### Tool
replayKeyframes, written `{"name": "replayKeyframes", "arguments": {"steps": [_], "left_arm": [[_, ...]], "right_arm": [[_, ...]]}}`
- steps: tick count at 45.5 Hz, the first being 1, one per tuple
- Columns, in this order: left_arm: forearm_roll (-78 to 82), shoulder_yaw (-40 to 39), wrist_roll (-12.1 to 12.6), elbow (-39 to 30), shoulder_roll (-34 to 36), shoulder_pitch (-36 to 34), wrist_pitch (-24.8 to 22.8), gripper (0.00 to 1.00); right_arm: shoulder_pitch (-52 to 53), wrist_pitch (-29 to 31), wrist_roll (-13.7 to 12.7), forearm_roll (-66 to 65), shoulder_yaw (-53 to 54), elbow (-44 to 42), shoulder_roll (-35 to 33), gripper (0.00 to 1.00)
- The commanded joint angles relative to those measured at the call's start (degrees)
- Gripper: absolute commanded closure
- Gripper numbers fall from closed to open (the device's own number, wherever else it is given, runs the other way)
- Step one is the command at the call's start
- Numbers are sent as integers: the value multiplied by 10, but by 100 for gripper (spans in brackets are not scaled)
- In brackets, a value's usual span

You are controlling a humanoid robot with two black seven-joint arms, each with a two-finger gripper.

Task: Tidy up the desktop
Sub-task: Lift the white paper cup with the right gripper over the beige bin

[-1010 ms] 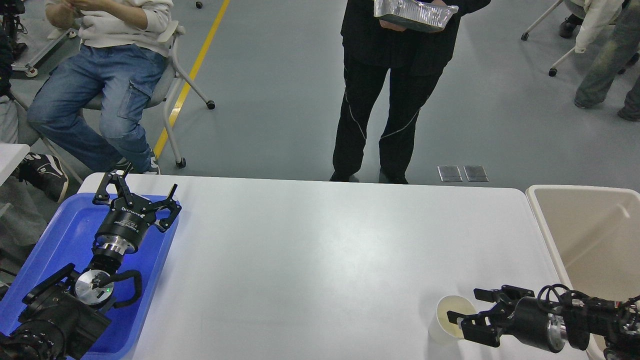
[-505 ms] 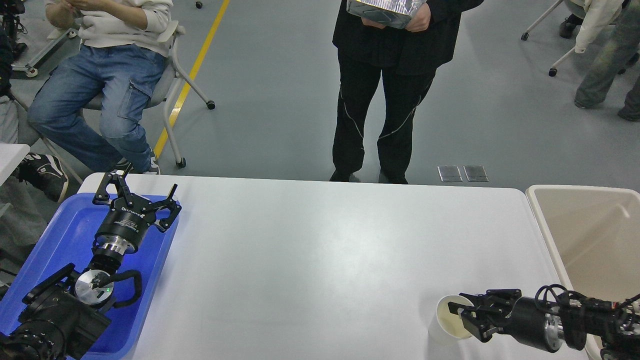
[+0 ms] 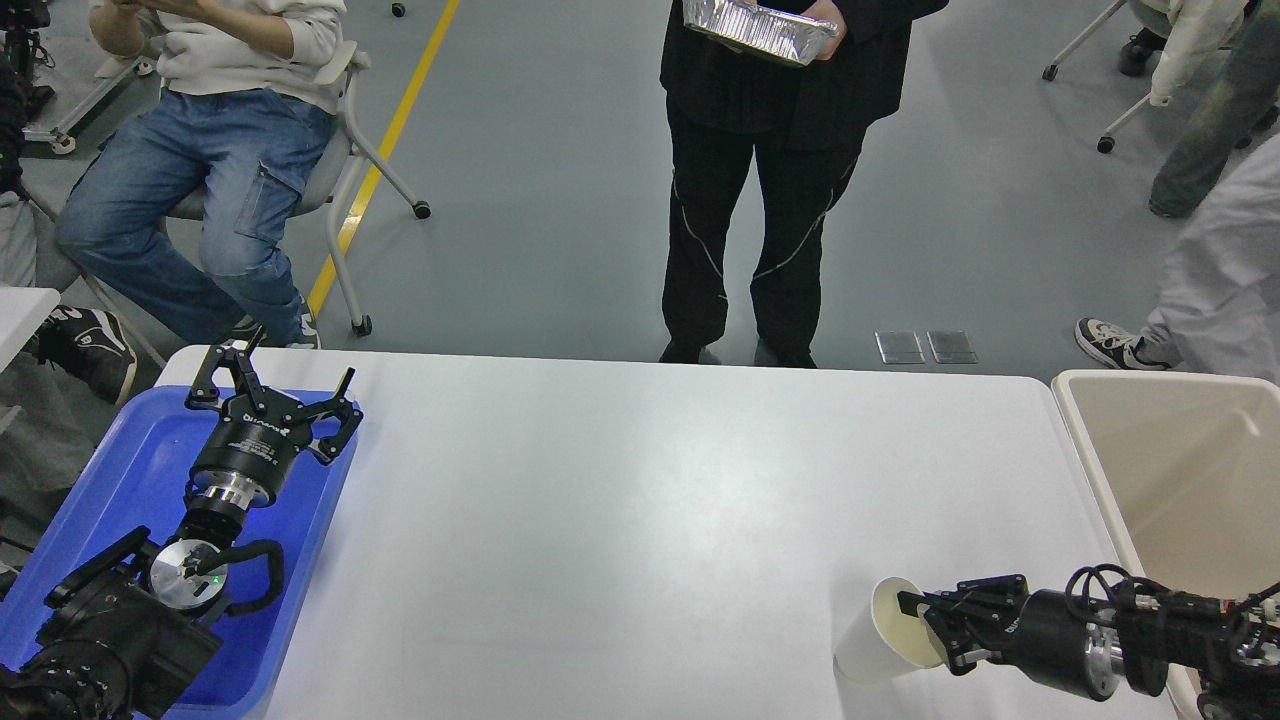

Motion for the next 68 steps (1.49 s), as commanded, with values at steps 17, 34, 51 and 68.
{"name": "replayKeyframes", "arguments": {"steps": [17,34,51,68], "left_arm": [[0,0,0,0,0,0,0,0],[1,0,0,0,-1,0,0,0],[1,0,0,0,0,0,0,0],[1,0,0,0,0,0,0,0]], "right_arm": [[105,70,-3,76,8,81,-98,100],[222,125,-1,113,4,131,-171,100],[335,196,1,148,5,141,-212,100],[412,255,15,173,8,165,-240,100]]}}
